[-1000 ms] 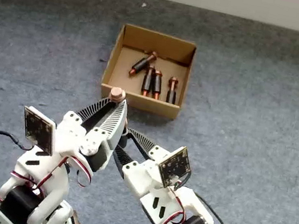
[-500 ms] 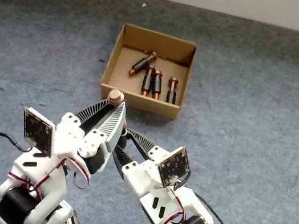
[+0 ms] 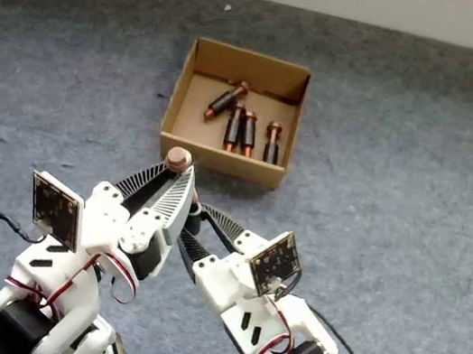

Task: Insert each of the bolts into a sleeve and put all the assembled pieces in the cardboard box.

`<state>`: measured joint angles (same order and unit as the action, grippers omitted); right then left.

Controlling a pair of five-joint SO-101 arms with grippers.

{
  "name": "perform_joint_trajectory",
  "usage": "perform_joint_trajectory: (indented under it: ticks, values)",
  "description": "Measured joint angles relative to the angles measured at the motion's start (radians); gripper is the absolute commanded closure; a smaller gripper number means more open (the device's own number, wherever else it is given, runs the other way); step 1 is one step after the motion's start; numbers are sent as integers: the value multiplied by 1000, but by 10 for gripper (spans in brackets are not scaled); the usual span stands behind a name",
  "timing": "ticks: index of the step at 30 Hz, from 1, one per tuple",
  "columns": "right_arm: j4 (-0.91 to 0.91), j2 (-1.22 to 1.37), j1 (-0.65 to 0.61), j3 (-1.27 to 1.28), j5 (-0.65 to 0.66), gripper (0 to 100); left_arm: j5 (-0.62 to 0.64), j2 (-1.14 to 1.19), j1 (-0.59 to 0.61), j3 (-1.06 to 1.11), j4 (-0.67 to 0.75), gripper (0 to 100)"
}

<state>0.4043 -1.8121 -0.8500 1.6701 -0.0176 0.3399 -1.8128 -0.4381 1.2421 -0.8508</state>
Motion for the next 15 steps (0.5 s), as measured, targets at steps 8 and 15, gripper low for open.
perform_joint_trajectory:
  ticks: [8, 15]
  values:
    - [-2, -2, 9, 0, 2, 995, -64, 2, -57, 0, -40, 994]
    - [-2, -3, 6, 0, 3, 995, -66, 2, -61, -35, -118, 994]
